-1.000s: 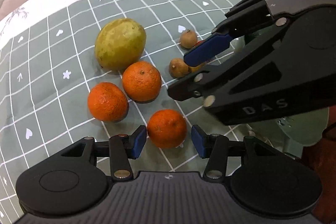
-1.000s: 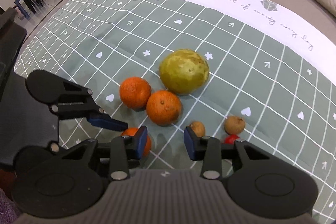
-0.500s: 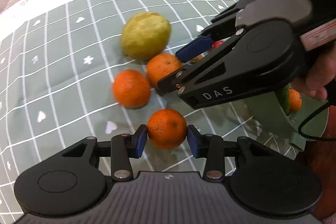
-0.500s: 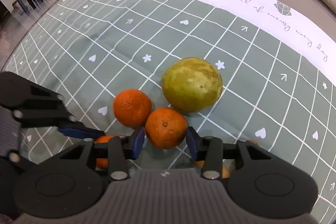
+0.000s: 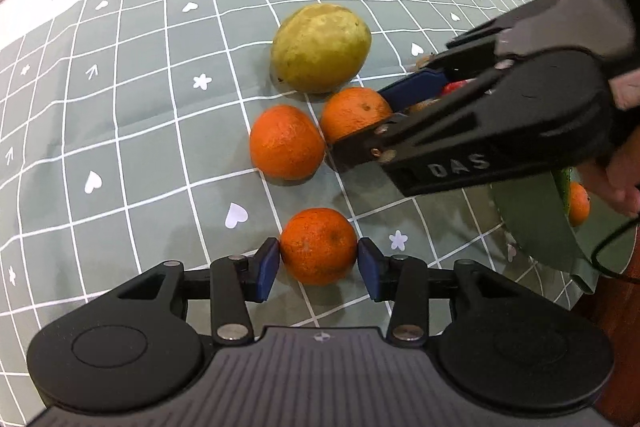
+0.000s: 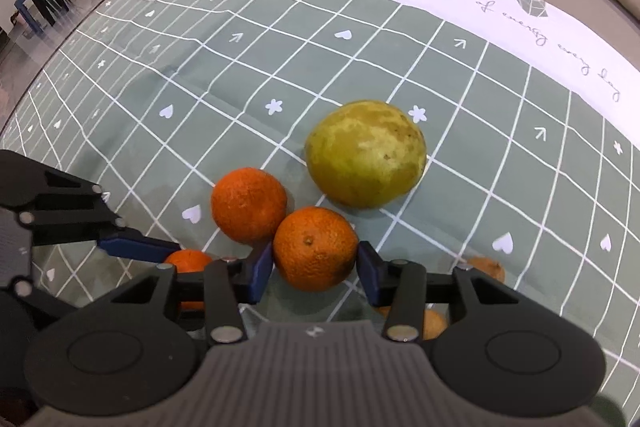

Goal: Organize fruits
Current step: 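Carry both oranges over the green colander and lower them inside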

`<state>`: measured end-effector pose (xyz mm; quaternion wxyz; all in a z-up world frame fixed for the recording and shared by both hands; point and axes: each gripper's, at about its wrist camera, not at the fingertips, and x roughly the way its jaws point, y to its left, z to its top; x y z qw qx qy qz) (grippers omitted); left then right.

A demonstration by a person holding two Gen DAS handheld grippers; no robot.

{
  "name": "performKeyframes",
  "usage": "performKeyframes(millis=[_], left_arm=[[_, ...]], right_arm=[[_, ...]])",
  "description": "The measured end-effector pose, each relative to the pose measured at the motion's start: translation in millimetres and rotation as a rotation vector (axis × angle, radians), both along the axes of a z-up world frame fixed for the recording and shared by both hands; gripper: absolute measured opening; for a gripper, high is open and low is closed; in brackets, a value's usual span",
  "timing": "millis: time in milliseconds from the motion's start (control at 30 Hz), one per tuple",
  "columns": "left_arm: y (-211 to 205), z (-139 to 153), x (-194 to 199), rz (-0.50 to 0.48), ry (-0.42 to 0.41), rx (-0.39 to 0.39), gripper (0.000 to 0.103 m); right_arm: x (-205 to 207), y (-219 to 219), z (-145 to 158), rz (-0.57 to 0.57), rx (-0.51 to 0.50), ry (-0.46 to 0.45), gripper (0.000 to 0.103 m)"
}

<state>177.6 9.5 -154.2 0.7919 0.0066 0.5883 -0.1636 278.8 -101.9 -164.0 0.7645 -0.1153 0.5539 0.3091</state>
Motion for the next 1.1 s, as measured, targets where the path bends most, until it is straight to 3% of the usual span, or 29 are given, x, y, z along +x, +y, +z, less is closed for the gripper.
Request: performKeyframes(millis=[233,667,1100], left_arm=[[0.4,2.7,-13.5,0.024,-0.040,0.008,0.045],[-10.8,71.0,-44.7,0.021,-0.148,-0.028,0.045],[-87.8,102.5,-50.9,-0.168,-0.177,-0.092,0.045]], right_arm=[[-26.9,-7.7,26.7,0.007,0.028,-0.023,0.042],[-77.6,-48.5,74.9,0.023,0.008,-0.038,0.042],[-114.1,-110.9,84.7,0.040,-0.096,-0.004,0.042]])
